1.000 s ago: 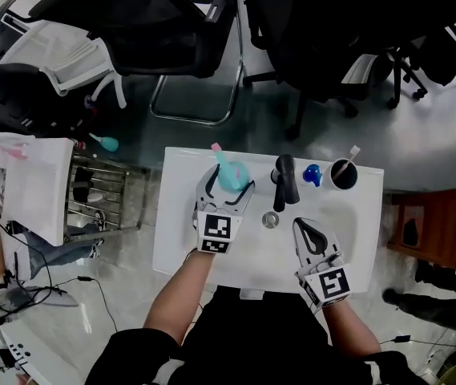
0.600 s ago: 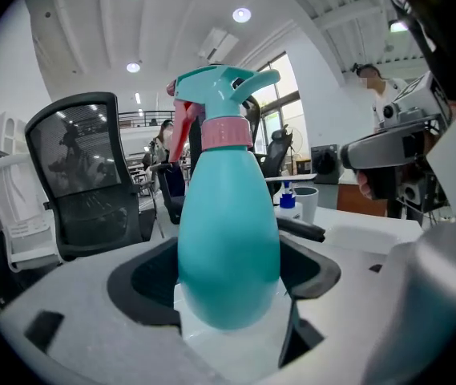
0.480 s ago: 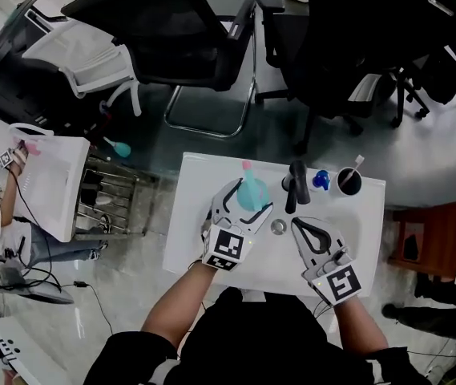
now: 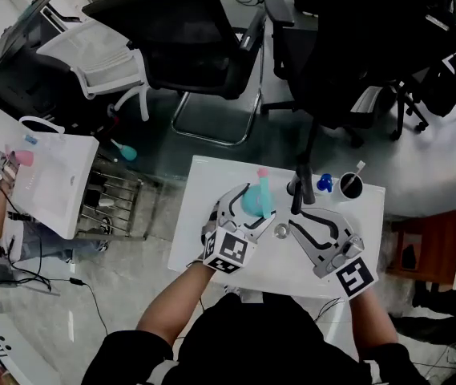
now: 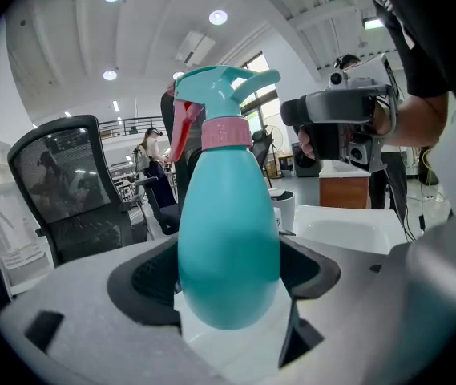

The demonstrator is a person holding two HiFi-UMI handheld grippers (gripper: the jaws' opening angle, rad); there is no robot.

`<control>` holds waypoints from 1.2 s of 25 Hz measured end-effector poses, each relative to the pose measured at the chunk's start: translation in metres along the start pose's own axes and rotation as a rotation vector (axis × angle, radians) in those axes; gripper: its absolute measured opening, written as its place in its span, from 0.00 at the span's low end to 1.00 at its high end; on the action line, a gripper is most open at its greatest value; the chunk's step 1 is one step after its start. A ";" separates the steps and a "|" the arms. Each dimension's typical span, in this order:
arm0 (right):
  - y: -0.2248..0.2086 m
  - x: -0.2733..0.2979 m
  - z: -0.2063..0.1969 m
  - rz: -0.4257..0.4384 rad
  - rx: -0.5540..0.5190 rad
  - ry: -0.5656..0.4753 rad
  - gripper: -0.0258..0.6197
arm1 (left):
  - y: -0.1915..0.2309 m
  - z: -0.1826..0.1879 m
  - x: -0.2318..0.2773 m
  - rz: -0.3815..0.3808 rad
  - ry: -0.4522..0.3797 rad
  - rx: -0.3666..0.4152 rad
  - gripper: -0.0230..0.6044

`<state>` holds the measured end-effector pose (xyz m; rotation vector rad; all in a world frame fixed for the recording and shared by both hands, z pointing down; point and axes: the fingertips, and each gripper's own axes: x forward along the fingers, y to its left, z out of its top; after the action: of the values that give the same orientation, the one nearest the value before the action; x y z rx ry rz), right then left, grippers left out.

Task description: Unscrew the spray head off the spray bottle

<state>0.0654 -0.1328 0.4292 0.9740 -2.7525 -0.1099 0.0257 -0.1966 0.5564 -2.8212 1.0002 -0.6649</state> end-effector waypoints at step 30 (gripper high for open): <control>0.032 0.027 0.012 -0.200 0.183 -0.086 0.32 | -0.042 0.027 -0.027 0.000 -0.063 -0.055 0.66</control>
<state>0.0224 -0.1246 0.4266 1.3205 -2.7737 0.0706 0.0428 -0.1484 0.5304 -2.8694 1.0226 -0.5528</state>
